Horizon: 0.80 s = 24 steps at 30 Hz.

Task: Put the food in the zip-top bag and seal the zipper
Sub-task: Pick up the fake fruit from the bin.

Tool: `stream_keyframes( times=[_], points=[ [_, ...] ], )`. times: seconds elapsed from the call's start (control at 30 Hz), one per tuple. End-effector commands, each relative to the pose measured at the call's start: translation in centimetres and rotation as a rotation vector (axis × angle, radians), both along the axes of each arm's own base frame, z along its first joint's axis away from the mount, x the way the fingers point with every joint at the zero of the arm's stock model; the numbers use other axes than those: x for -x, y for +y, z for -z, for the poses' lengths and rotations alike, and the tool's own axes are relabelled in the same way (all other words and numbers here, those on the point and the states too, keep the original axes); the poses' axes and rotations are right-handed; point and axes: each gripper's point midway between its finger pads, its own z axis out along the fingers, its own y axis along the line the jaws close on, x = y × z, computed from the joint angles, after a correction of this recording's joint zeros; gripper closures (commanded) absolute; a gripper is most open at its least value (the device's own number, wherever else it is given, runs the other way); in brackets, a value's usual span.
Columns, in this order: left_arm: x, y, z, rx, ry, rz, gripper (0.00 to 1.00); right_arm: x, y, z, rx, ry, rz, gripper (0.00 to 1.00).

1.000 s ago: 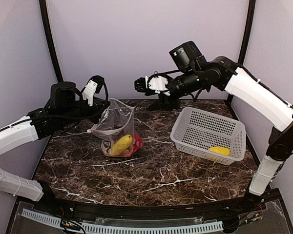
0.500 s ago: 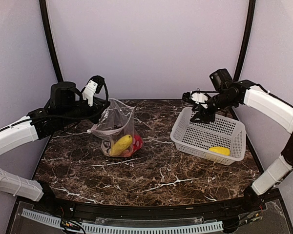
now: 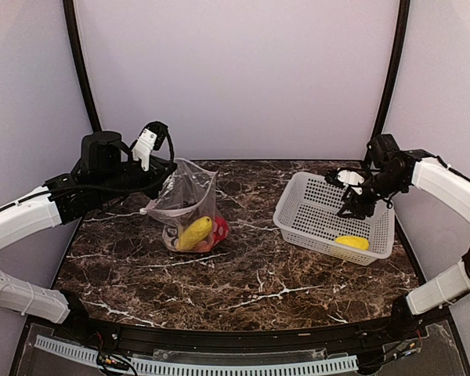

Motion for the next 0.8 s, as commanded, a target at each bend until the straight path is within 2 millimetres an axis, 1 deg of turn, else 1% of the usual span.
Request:
stream_keyframes(
  times=[0.0,0.17,0.77],
  points=[
    [0.1,-0.1,0.0,0.001,-0.008,0.008,0.99,0.5,-2.3,2.6,0.08,0.09,0.042,0.42],
    [0.0,-0.1,0.1,-0.003,-0.004,0.008,0.99,1.2,-3.4,4.9,0.135,0.169,0.055,0.39],
    [0.3,-0.4,0.0,0.002,0.001,0.026,0.99,4.0,-5.1,10.6,0.247,0.363,0.043,0.36]
  ],
)
